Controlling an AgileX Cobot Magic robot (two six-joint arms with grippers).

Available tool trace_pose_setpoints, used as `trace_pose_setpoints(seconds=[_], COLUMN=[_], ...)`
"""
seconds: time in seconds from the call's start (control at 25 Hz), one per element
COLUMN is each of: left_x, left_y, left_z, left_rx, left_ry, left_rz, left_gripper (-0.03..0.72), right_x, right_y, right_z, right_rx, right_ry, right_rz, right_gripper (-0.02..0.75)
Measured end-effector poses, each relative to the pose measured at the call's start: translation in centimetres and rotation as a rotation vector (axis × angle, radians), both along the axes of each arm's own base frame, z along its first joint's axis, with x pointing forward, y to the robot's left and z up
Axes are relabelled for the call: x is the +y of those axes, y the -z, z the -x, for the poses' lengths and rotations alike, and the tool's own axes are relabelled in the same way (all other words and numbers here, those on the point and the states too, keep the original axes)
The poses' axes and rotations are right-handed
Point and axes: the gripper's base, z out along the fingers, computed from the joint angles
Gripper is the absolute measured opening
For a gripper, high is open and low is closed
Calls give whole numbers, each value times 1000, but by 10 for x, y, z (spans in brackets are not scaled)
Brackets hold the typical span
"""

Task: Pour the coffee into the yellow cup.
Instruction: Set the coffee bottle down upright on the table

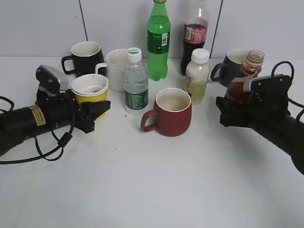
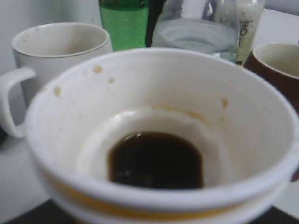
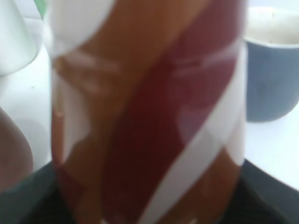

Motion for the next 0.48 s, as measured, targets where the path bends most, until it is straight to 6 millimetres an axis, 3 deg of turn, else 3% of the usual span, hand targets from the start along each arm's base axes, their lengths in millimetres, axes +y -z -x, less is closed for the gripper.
trace_pose_setpoints(seconds=[0.12,0.48], left_x=[1,-4], left_y=[8,40], left_z=[-1,-22], left_rx=[-13,-8], left_ry=[-10,-4], left_rz=[2,-3], left_gripper=[372,371], right_x=[0,0], right_y=[9,9], right_z=[1,1], right_rx=[14,4], right_ry=[0,-1], right_rz=[0,-2], right_gripper=[510,510])
